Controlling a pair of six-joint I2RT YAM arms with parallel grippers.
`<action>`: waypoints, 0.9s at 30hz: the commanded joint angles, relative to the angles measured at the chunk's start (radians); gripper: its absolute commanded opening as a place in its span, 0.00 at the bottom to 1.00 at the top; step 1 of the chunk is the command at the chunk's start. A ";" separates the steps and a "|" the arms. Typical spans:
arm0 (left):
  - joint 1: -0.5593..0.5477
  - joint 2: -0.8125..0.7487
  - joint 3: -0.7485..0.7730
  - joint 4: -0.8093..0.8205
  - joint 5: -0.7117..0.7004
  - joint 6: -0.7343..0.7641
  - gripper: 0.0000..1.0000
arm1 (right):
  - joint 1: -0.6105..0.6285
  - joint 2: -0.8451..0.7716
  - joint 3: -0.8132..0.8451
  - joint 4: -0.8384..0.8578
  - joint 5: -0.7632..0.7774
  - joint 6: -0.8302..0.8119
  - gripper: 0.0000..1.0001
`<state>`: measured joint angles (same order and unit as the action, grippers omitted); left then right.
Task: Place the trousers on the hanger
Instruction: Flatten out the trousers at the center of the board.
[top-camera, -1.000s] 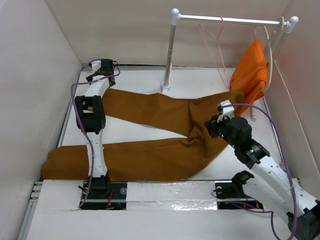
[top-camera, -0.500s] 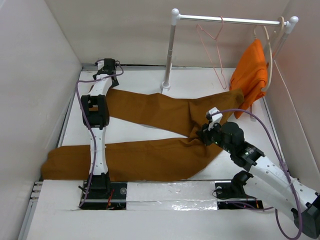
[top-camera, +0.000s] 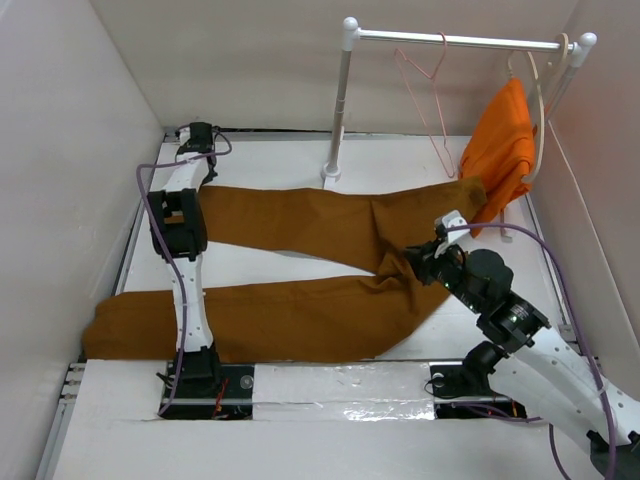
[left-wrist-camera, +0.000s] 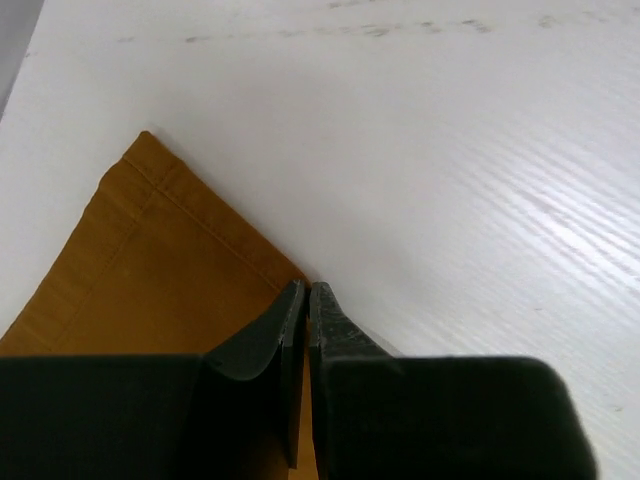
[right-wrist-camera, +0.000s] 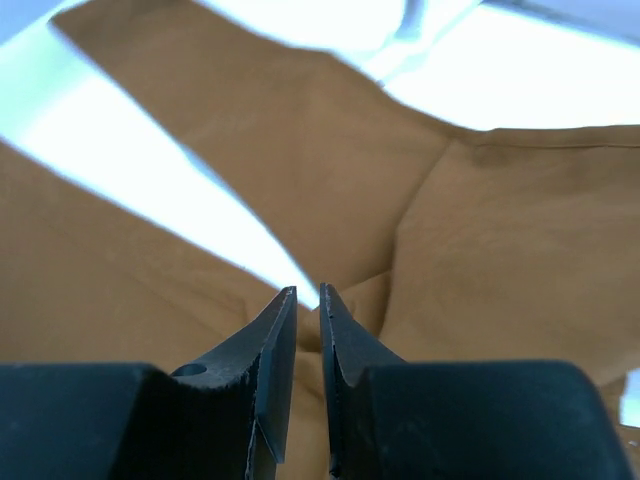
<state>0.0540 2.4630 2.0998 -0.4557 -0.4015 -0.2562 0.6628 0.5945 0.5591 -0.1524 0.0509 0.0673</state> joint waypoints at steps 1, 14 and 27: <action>0.092 -0.080 -0.115 -0.052 0.058 -0.043 0.00 | 0.006 0.002 0.044 -0.009 0.098 0.002 0.21; 0.248 -0.553 -0.431 0.262 0.194 -0.258 0.00 | -0.185 0.198 -0.045 0.027 0.394 0.255 0.54; -0.220 -0.621 -0.478 0.350 0.083 -0.192 0.59 | -0.782 0.254 -0.228 0.212 -0.046 0.275 0.69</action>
<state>0.0074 1.9133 1.6321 -0.1505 -0.2596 -0.4774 -0.0410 0.8436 0.3553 -0.0803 0.1642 0.3264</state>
